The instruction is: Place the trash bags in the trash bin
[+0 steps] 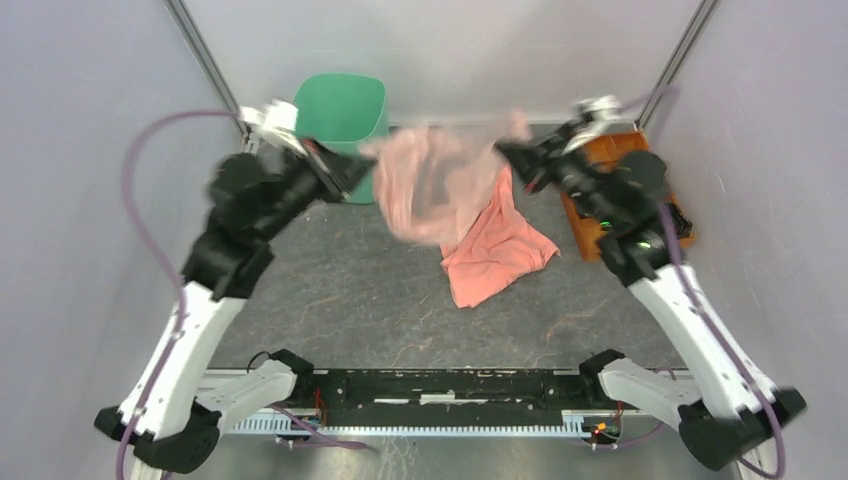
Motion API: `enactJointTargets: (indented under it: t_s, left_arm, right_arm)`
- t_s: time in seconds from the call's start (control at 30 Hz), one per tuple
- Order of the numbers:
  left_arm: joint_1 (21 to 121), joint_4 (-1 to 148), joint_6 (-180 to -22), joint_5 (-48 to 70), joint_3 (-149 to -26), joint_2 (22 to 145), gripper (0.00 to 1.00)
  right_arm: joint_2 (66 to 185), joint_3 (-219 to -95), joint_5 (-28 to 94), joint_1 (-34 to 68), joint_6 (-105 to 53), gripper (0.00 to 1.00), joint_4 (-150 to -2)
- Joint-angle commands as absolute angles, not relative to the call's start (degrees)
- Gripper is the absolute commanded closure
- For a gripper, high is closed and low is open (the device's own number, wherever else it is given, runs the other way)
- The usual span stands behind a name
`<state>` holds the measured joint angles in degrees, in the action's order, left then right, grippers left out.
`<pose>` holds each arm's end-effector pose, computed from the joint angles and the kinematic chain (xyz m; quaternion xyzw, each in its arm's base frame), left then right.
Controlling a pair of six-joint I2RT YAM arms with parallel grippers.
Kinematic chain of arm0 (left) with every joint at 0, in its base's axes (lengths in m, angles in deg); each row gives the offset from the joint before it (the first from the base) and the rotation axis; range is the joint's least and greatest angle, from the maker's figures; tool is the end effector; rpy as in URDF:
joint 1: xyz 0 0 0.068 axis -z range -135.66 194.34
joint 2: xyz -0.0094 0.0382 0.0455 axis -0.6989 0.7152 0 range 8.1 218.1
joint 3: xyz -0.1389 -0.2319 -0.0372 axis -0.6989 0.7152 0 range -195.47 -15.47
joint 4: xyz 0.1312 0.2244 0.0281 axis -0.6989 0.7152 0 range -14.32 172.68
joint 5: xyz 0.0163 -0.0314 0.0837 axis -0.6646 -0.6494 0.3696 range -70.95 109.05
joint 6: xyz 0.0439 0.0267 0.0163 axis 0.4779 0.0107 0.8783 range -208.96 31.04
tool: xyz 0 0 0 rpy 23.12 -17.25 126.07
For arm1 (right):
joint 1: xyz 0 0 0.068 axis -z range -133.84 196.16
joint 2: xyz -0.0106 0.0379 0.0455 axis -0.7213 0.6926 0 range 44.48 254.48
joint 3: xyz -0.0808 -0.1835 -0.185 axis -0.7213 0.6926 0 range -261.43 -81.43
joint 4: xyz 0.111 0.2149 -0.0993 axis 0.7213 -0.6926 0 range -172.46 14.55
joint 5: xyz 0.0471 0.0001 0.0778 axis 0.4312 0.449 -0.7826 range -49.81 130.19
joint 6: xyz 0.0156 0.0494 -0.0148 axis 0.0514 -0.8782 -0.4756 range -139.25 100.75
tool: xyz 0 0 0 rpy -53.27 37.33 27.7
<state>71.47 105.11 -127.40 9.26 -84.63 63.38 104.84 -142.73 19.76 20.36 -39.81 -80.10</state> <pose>0.1736 -0.0956 0.4184 -0.0268 0.7946 -0.3835 0.4700 0.2111 0.1158 0.4001 -0.1540 0.7117 0.3839 0.5678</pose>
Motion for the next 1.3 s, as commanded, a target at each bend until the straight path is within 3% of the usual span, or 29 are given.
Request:
enactJointTargets:
  t_s: [0.0, 0.13, 0.23, 0.3, 0.37, 0.43, 0.53, 0.63, 0.77, 0.9, 1.03, 1.13, 1.27]
  left_arm:
    - [71.6, 94.6, -123.9, 7.8, -98.6, 58.4, 0.98]
    - [71.6, 104.2, -126.8, 21.8, -79.0, 53.3, 0.98]
    - [71.6, 106.8, -131.6, 21.2, -59.1, 50.5, 0.98]
    - [71.6, 103.6, -133.5, 19.5, -51.0, 44.6, 0.98]
    - [71.6, 100.5, -132.7, 17.6, -52.0, 40.6, 0.98]
    - [71.6, 98.5, -130.5, 16.4, -59.4, 44.0, 0.98]
    - [71.6, 96.6, -126.3, 6.7, -81.0, 56.3, 0.98]
    - [71.7, 93.2, -125.9, -0.1, -99.1, 62.1, 0.98]
    - [71.7, 96.1, -124.9, 8.1, -98.1, 57.5, 0.98]
    - [71.6, 107.0, -129.3, 22.2, -71.2, 51.4, 0.98]
    - [71.5, 103.7, -138.5, 19.6, -49.5, 42.1, 0.98]
    - [71.5, 102.8, -136.6, 20.2, -53.2, 39.9, 0.98]
    - [71.5, 101.5, -127.7, 14.3, -76.4, 52.7, 0.98]
  right_arm:
    - [94.9, -150.0, 20.1, 19.9, -36.0, 0.99, -66.5]
    - [92.5, -127.1, 21.1, 19.9, -42.0, 0.99, -61.2]
    - [100.4, -108.6, 16.6, 18.3, -45.0, 0.99, -59.7]
    - [101.6, -103.4, 18.2, 16.8, -43.6, 0.99, -60.5]
    - [97.8, -107.1, 21.7, 16.3, -41.7, 0.99, -63.2]
    - [96.3, -117.7, 24.8, 15.8, -39.5, 0.99, -66.8]
    - [101.9, -144.4, 24.9, 15.6, -33.9, 0.99, -76.9]
    - [101.7, -158.3, 26.9, 14.0, -30.6, 0.99, -79.8]
    - [93.3, -146.5, 26.3, 13.8, -32.8, 0.99, -68.6]
    - [96.1, -124.7, 25.0, 13.6, -38.7, 0.99, -67.4]
    - [102.6, -110.2, 19.3, 10.7, -44.4, 0.99, -65.9]
    - [101.0, -115.4, 21.4, 9.4, -42.6, 0.99, -67.0]
    - [105.7, -141.2, 26.7, 9.4, -33.3, 0.99, -77.6]
